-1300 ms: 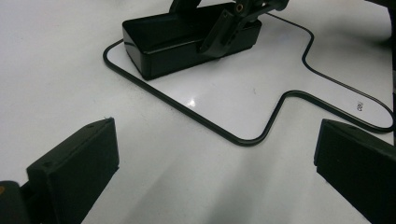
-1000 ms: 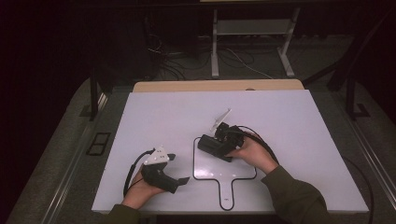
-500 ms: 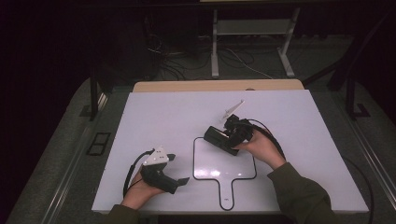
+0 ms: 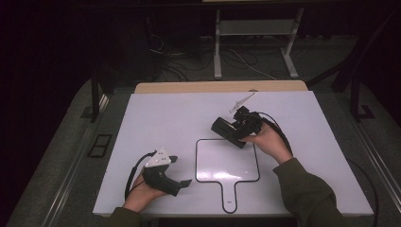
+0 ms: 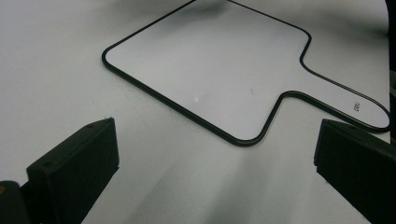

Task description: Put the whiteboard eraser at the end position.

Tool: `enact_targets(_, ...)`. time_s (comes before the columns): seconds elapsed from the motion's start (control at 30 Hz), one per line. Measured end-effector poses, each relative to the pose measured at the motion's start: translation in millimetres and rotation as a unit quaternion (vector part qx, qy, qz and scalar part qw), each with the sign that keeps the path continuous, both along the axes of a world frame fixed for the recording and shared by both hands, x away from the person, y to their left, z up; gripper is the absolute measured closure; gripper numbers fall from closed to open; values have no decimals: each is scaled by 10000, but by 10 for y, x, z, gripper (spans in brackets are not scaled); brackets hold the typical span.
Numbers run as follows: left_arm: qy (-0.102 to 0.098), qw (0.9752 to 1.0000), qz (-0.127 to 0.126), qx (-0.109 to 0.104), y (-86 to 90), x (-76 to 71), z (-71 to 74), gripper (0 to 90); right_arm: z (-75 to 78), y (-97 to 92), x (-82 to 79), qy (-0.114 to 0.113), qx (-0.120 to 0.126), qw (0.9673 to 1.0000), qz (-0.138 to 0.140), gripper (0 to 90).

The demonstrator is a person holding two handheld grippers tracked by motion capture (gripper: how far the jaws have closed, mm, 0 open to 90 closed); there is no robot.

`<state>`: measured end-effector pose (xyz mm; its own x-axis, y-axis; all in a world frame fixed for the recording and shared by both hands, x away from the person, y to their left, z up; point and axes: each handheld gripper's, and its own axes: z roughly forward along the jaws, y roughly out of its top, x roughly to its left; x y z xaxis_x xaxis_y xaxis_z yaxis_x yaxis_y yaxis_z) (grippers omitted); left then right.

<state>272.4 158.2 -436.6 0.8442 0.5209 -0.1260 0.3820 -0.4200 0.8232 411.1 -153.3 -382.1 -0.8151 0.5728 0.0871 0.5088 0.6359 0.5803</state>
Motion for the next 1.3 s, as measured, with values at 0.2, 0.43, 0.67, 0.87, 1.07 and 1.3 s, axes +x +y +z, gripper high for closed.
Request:
enact_targets(0.2,-1,10000,-10,8,-4,1,1,0,52,-62,220,-59,-29,9997,-252,387)
enact_targets(0.43,-14,10000,-17,2,2,4,6,0,51,-56,477,-41,-88,9990,-442,387)
enact_targets(0.67,-6,10000,-29,-4,-4,2,6,0,-45,6,681,28,-100,9983,-565,386)
enact_targets(0.87,-7,10000,-36,-11,-1,1,9,0,-113,101,816,31,-211,9978,-630,386)
enact_targets(1.07,-6,10000,-29,-39,-1,-8,13,0,-211,177,899,98,-475,9966,-663,386)
enact_targets(1.3,-29,10000,-29,-17,-6,-7,12,0,-343,215,952,134,-687,9956,-620,386)
